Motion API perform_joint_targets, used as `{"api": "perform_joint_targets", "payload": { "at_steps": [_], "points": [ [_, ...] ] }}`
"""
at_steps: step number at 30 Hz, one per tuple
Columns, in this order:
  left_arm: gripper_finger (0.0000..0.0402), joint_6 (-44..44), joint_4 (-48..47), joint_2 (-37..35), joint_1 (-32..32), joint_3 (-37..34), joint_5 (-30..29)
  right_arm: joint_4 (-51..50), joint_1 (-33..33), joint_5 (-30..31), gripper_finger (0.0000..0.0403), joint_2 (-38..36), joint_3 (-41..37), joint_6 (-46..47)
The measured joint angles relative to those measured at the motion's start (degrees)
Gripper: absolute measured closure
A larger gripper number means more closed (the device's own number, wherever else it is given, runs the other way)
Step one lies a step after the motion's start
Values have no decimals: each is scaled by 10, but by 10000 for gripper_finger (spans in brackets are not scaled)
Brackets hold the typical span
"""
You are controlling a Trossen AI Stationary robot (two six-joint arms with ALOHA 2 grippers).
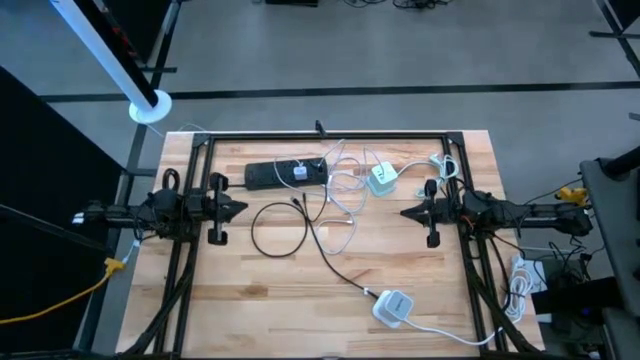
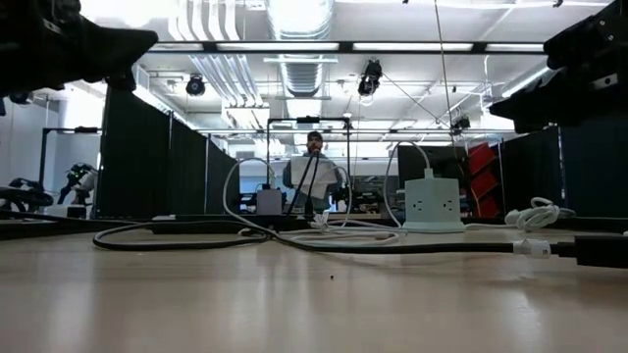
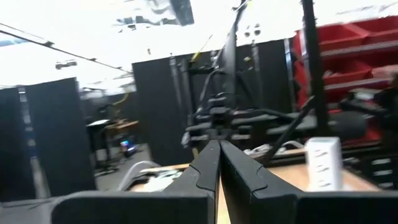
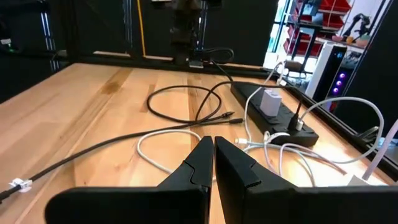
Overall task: Insert USB
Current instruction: Return to Home Position
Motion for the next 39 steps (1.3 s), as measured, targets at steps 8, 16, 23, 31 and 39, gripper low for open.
{"api": "perform_joint_targets", "payload": {
  "at_steps": [8, 16, 23, 31, 39],
  "points": [
    [401, -35, -9, 21, 13, 0, 63, 5, 10, 0, 403, -60, -3, 0],
    [401, -162, -140, 21, 13, 0, -40, 34, 10, 0, 403, -65, -4, 0],
    [402, -163, -197, 45, 14, 4, -60, 22, 10, 0, 403, -63, -4, 0],
    [402, -162, -195, 72, 14, 4, -60, 18, 10, 0, 403, -57, -4, 0],
    [402, -162, -195, 87, 14, 5, -60, 19, 10, 0, 403, -57, -4, 0]
  ]
}}
